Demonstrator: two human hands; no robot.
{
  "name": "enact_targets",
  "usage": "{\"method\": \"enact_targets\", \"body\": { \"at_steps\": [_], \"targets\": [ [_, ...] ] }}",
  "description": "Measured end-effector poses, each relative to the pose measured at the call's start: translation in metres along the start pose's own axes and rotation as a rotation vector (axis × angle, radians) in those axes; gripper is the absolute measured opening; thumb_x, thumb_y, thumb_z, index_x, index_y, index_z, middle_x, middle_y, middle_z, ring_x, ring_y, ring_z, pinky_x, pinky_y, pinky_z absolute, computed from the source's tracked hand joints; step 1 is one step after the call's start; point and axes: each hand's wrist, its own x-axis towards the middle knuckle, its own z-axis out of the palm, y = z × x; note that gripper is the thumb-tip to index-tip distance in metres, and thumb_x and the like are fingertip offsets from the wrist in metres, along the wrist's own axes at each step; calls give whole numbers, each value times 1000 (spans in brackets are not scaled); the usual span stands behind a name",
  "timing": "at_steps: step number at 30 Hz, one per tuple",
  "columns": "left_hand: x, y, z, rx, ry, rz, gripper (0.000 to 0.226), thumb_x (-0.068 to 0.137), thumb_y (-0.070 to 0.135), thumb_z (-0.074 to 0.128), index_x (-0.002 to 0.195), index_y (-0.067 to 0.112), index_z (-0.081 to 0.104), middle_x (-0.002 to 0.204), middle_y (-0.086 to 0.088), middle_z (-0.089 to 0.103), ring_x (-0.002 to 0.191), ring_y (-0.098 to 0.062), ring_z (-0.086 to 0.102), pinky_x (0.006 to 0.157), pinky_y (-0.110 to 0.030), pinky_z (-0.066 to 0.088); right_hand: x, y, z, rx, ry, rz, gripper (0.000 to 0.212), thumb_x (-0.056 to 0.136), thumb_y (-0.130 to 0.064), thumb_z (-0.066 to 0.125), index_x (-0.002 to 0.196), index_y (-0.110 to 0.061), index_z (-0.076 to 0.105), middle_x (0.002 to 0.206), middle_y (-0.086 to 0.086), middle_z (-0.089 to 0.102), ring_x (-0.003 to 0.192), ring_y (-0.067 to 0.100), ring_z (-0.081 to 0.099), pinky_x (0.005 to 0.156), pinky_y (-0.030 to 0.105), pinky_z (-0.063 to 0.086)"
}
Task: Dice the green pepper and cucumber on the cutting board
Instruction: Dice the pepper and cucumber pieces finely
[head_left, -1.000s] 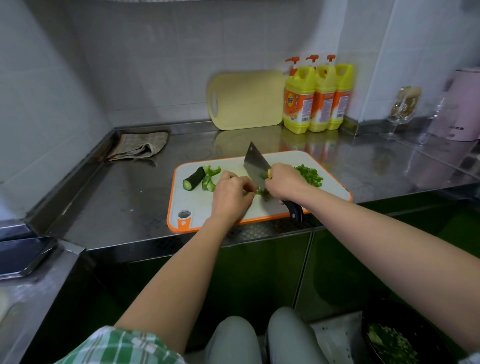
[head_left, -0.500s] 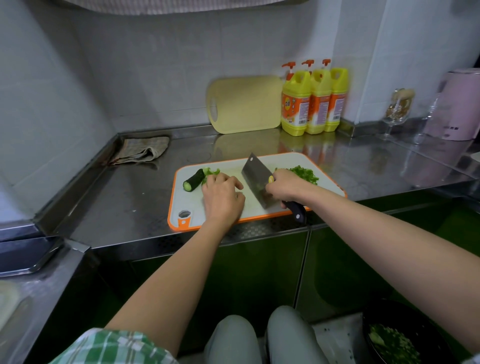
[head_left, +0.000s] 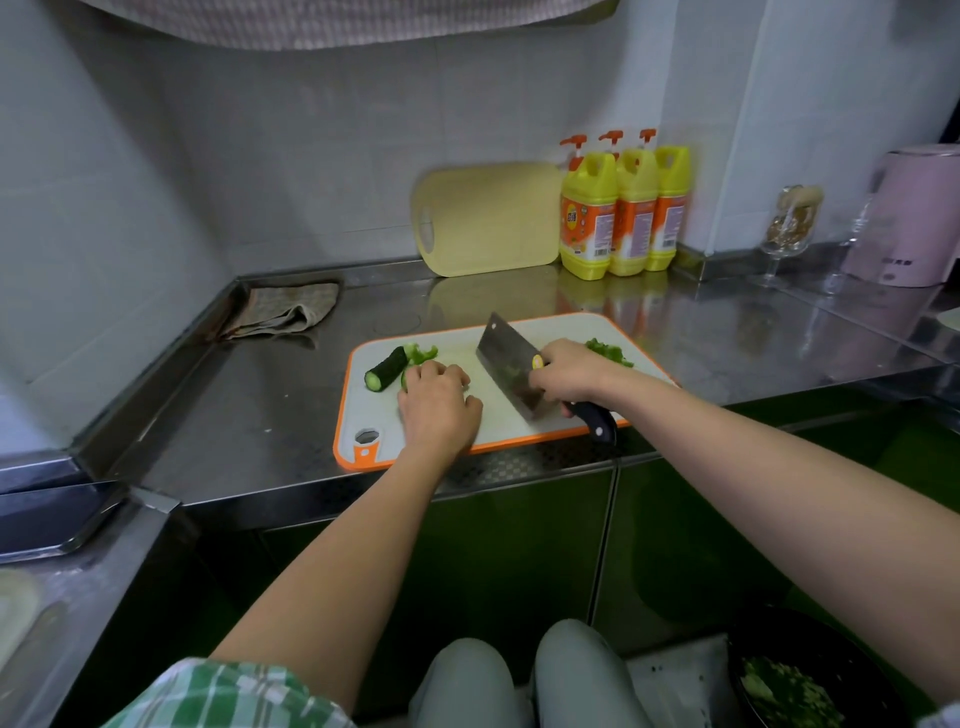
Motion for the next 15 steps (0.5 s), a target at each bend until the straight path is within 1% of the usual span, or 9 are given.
{"method": "enact_targets", "body": {
  "at_steps": [1,3,6,8,10,12,15],
  "targets": [
    [0,-1,1,-4,0,7,33,90,27,56,121,17,61,133,-9,50,125,-29,36,102,-41,34,0,3,-1,3,-11,21,15,89,-4,45,74,-7,46,66,16,55,40,20,49,42,20,39],
    [1,-1,2,-20,-1,27,32,90,26,57,120,16,62,132,-10,51,125,-28,38,103,-39,34,3,13,-6,1,20,78,9,87,-3,44,81,-3,50,70,18,58,42,22,51,45,23,42],
    [2,0,2,-61,-4,41,33,89,22,58,121,14,62,131,-11,52,125,-29,37,104,-37,33,6,27,-18,-14,109,163,10,87,-1,43,92,0,52,69,19,58,45,25,53,49,27,45],
    [1,2,-1,-101,-12,59,35,87,19,59,122,14,61,131,-12,51,125,-29,37,104,-36,32,6,30,-23,-33,138,182,11,88,-1,40,93,0,50,66,16,56,48,26,54,50,28,45],
    [0,4,-4,-138,-1,106,37,86,16,60,122,14,60,131,-10,50,124,-28,37,103,-35,31,2,25,-23,-53,141,145,9,90,-3,40,89,-3,48,67,13,54,48,25,53,50,27,44],
    [-1,5,-7,-125,34,137,37,84,16,59,122,16,60,131,-8,50,123,-26,37,101,-37,30,-4,13,-16,-55,114,54,10,93,-7,42,84,-6,47,68,11,52,46,22,52,46,24,42],
    [-1,1,-12,-52,64,66,37,89,18,55,125,20,56,136,-6,46,126,-27,35,99,-43,30,-10,-3,-4,-52,5,-42,17,93,-8,44,75,-8,45,68,13,52,44,22,52,42,22,39]
  ]
}}
